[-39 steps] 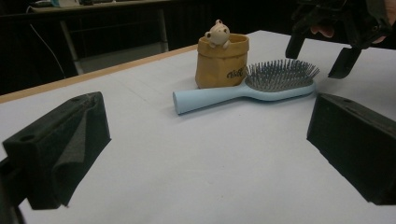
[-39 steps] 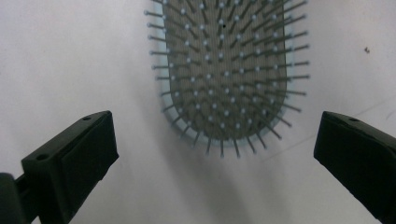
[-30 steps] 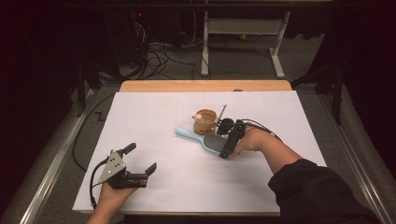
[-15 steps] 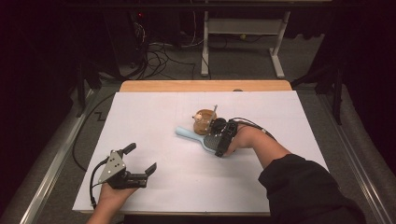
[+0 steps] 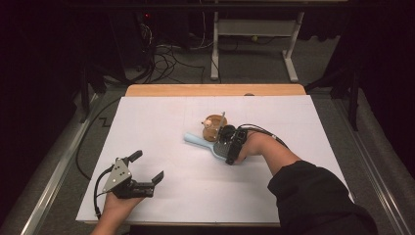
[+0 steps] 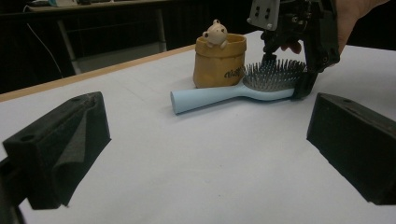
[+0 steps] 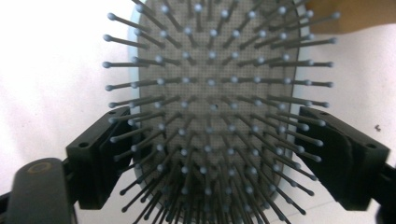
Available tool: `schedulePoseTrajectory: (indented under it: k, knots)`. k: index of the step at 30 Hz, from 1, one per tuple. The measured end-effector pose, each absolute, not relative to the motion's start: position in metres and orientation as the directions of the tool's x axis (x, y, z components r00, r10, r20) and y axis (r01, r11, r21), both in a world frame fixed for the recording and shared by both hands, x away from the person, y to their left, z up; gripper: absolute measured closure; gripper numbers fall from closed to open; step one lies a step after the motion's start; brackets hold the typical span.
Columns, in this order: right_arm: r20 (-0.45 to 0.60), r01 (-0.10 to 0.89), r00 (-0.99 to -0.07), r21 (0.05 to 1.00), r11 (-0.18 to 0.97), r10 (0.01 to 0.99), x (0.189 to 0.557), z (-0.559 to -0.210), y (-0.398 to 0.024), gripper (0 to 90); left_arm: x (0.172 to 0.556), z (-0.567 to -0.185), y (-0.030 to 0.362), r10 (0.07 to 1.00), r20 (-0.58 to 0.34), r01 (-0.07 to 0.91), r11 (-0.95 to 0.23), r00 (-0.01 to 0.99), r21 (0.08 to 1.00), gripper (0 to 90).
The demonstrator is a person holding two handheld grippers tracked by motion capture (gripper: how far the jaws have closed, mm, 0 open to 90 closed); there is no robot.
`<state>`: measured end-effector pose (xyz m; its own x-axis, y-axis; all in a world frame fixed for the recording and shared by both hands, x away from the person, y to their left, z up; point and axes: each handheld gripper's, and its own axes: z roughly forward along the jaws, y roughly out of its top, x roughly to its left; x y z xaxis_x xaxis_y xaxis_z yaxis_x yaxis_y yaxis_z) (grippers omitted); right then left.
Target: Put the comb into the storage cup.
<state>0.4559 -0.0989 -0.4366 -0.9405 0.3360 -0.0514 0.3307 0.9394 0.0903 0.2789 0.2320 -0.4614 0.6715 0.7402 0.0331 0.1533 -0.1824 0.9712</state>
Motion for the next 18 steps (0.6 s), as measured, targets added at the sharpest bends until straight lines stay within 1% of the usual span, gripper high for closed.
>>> schedulePoseTrajectory:
  k: [3,18]
  knots:
    - [-0.046,0.325,-0.943,0.08,0.942,0.329,0.4556,-0.4384,-0.0974,18.3,0.2787,-0.4609,0.2319,0.741,0.025,0.152,-0.171,0.671,0.973,0.2]
    - [-0.035,0.323,-0.944,0.079,0.943,0.327,0.4573,-0.4388,-0.0978,20.2,0.2781,-0.4603,0.2329,0.74,0.022,0.151,-0.167,0.672,0.974,0.3]
